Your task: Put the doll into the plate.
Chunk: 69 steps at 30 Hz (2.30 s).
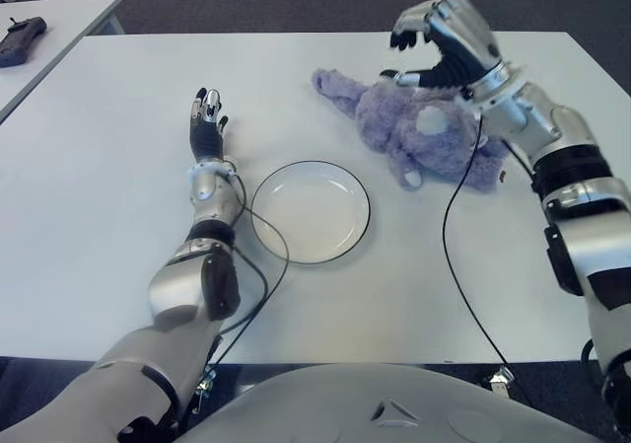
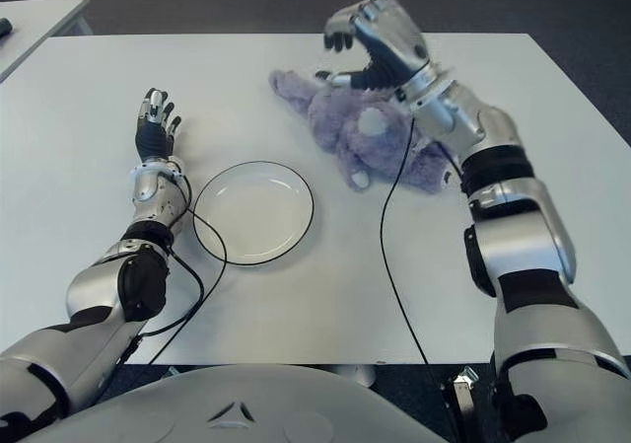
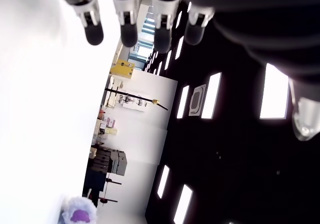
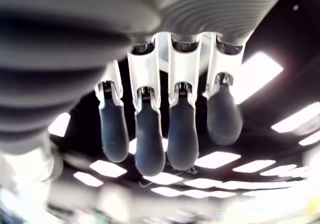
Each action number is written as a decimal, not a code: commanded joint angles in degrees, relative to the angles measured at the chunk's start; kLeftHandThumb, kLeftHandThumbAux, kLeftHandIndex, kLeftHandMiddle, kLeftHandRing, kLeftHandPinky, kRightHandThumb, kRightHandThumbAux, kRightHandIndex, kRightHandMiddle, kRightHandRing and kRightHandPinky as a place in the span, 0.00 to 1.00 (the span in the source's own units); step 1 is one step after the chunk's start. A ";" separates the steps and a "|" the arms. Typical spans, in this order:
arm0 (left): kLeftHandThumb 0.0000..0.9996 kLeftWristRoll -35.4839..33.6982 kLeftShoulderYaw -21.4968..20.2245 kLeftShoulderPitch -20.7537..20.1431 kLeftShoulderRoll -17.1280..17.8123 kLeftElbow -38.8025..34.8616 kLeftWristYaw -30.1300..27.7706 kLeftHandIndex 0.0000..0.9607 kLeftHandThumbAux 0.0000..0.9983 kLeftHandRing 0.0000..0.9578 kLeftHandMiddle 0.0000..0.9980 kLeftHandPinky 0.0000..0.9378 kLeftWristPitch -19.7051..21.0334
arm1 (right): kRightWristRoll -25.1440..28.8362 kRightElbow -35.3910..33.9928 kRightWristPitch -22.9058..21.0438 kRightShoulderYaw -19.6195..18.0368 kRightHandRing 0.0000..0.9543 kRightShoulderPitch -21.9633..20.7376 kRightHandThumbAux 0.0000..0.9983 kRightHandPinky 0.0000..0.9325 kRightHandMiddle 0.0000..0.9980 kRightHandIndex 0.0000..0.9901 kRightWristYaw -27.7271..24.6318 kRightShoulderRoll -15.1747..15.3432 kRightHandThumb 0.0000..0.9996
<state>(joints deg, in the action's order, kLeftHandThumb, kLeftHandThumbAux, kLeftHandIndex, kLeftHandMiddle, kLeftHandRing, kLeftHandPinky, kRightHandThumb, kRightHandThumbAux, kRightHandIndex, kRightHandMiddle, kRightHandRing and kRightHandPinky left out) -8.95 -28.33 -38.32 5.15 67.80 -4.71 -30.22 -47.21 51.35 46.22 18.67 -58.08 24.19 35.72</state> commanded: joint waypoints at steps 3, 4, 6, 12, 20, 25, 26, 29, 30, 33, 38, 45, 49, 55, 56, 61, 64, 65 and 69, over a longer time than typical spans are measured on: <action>0.00 -1.30 -0.78 14.29 -4.39 8.25 0.15 0.04 0.42 0.06 0.10 0.01 2.94 | -5.06 13.31 -16.40 4.16 0.08 -10.34 0.52 0.08 0.08 0.02 -3.16 1.51 0.11; 0.00 -1.29 -0.77 14.28 -4.38 8.26 0.17 0.04 0.42 0.06 0.09 0.01 2.99 | -5.08 14.16 -17.07 4.42 0.07 -10.98 0.52 0.07 0.07 0.02 -3.21 1.35 0.11; 0.00 -1.30 -0.78 14.26 -4.37 8.26 0.17 0.03 0.42 0.06 0.09 0.01 2.98 | -5.27 15.85 -18.83 5.04 0.06 -12.49 0.53 0.08 0.06 0.01 -3.30 1.04 0.12; 0.00 -1.01 -0.51 14.37 -4.21 8.27 -0.12 0.03 0.41 0.06 0.09 0.01 2.69 | -5.25 19.76 -23.34 6.69 0.06 -15.24 0.53 0.12 0.05 0.01 -4.31 0.75 0.16; 0.00 -1.65 -0.97 14.37 -4.12 8.24 -1.33 0.03 0.40 0.06 0.09 0.01 2.63 | -6.46 23.84 -27.35 9.80 0.10 -17.54 0.56 0.14 0.08 0.00 -5.68 1.30 0.20; 0.00 -1.91 -1.22 14.33 -4.16 8.21 -1.63 0.03 0.40 0.06 0.09 0.02 2.56 | -7.36 24.48 -29.28 11.97 0.10 -18.59 0.57 0.14 0.08 0.00 -5.22 1.43 0.25; 0.00 -1.96 -1.27 14.33 -4.18 8.21 -1.67 0.04 0.40 0.06 0.09 0.02 2.53 | -7.42 24.63 -29.72 12.28 0.10 -18.84 0.58 0.14 0.08 0.00 -5.39 1.47 0.26; 0.00 -1.87 -1.19 14.31 -4.33 8.15 -1.42 0.04 0.40 0.07 0.10 0.02 2.41 | -7.71 25.09 -30.91 13.22 0.08 -19.62 0.58 0.13 0.06 0.00 -6.26 1.81 0.29; 0.00 -1.81 -1.15 14.30 -4.35 8.15 -1.29 0.04 0.40 0.07 0.10 0.02 2.43 | -7.83 25.29 -31.44 13.53 0.08 -19.82 0.58 0.12 0.05 0.00 -6.66 1.92 0.30; 0.00 -1.61 -1.00 14.24 -4.36 8.18 -0.73 0.04 0.41 0.07 0.10 0.01 2.70 | -7.83 25.92 -32.99 14.16 0.06 -20.15 0.58 0.08 0.04 0.00 -8.07 2.12 0.31; 0.00 -1.50 -0.95 14.11 -4.20 8.28 0.05 0.04 0.41 0.07 0.10 0.00 3.23 | -6.71 26.40 -33.90 13.88 0.06 -20.26 0.59 0.10 0.05 0.00 -10.82 2.09 0.35; 0.00 -1.96 -1.40 14.13 -4.19 8.30 -0.59 0.03 0.41 0.06 0.09 0.01 3.09 | -5.16 26.41 -34.07 12.92 0.06 -16.54 0.60 0.06 0.05 0.00 -10.21 2.33 0.40; 0.00 -1.45 -0.97 14.08 -4.05 8.37 -0.02 0.03 0.41 0.06 0.10 0.01 3.50 | -4.07 26.62 -34.53 12.09 0.06 -16.58 0.60 0.08 0.05 0.00 -12.10 2.08 0.40; 0.00 -1.32 -0.86 14.02 -4.05 8.40 0.25 0.04 0.41 0.06 0.10 0.01 3.69 | -3.31 26.65 -35.35 11.77 0.06 -15.93 0.58 0.09 0.05 0.00 -14.47 1.65 0.41; 0.00 -1.33 -0.87 14.01 -4.05 8.40 0.27 0.04 0.41 0.06 0.10 0.01 3.69 | -3.30 26.60 -35.30 11.82 0.06 -15.79 0.58 0.09 0.05 0.00 -14.76 1.57 0.40; 0.00 -1.22 -0.76 13.98 -3.96 8.40 0.28 0.04 0.41 0.07 0.10 0.01 3.84 | -3.30 25.96 -33.98 12.39 0.06 -14.22 0.56 0.10 0.04 0.00 -16.91 0.60 0.39; 0.00 -1.16 -0.70 13.99 -3.86 8.40 0.13 0.04 0.41 0.07 0.10 0.01 3.85 | -3.15 25.72 -33.41 12.63 0.05 -13.58 0.55 0.10 0.04 0.00 -17.81 0.35 0.39; 0.00 -1.18 -0.71 13.99 -3.85 8.40 0.08 0.04 0.41 0.07 0.10 0.01 3.84 | -3.11 25.68 -33.38 12.68 0.05 -13.55 0.55 0.10 0.04 0.00 -17.94 0.34 0.39; 0.00 -1.07 -0.58 14.06 -3.80 8.39 -0.23 0.04 0.41 0.06 0.10 0.01 3.68 | -3.11 25.43 -32.67 12.96 0.05 -13.06 0.54 0.10 0.03 0.00 -19.13 0.28 0.39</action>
<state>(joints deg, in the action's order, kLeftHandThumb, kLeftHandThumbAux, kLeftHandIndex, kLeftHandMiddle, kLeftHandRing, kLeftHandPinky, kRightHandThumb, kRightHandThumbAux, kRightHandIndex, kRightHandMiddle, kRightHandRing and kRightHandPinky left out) -9.00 -28.29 -38.32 5.30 67.80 -5.05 -29.92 -51.55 76.87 12.05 30.89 -74.44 8.06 37.36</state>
